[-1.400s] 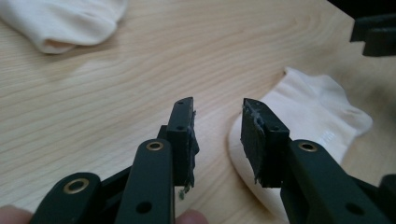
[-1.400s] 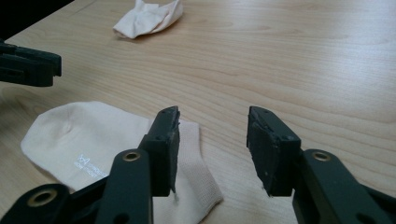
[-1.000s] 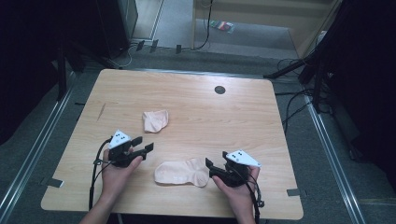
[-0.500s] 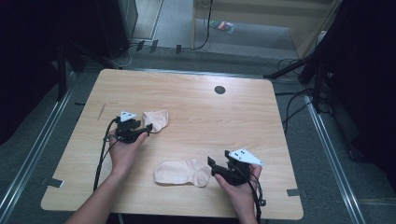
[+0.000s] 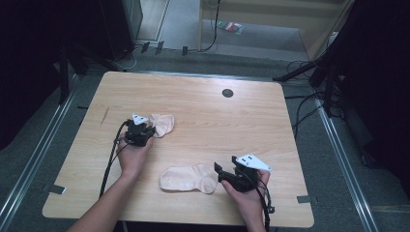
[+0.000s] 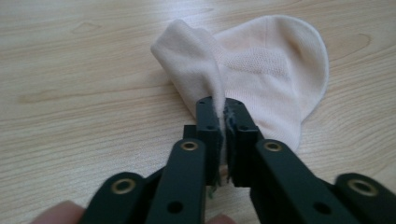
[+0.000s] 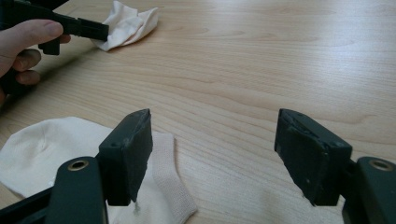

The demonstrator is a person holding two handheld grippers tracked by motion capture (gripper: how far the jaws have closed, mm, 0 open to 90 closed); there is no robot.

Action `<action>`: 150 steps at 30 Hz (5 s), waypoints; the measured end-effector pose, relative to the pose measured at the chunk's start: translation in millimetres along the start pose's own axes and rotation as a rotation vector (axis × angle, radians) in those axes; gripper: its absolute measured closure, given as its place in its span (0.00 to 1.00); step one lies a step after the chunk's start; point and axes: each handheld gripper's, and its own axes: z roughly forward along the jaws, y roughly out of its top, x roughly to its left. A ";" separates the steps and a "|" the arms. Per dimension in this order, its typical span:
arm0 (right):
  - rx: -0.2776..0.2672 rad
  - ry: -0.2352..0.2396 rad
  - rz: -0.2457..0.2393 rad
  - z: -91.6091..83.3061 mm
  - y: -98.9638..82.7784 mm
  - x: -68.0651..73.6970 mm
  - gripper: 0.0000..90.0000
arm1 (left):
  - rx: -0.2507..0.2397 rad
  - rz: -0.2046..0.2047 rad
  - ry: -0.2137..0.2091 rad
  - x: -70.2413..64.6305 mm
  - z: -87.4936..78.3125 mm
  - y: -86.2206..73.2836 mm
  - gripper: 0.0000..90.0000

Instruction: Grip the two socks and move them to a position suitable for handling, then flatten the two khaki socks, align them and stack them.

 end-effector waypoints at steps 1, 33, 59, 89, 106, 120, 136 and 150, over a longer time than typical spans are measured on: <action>0.000 0.000 0.000 0.0 0.0 0.0 0.31 | -0.007 0.001 -0.006 -0.4 -1.0 0.3 0.97; 0.012 0.007 0.012 11.1 5.2 13.0 0.44 | -0.069 -0.008 -0.352 -48.3 -38.7 -36.4 0.92; 0.283 0.003 -0.100 139.1 52.1 75.8 0.55 | -0.124 -0.111 -0.318 -9.5 -53.6 -41.3 0.64; 0.252 -0.072 -0.240 148.9 46.0 90.9 0.82 | -0.113 -0.128 -0.331 -6.0 -49.8 -41.9 0.65; 0.167 -0.087 -0.275 135.0 55.1 92.5 0.80 | -0.080 -0.125 -0.344 -6.4 -45.5 -43.4 0.63; 0.157 0.001 -0.272 130.6 49.3 87.7 0.99 | -0.070 -0.123 -0.351 -6.6 -43.7 -44.1 0.63; 0.062 0.117 -0.263 103.2 107.9 118.5 0.99 | -0.003 -0.092 -0.431 -21.0 -37.3 -40.6 0.30; -0.009 0.225 -0.228 62.1 131.4 109.5 1.00 | -0.115 -0.023 -0.250 -7.8 -53.5 -36.1 1.00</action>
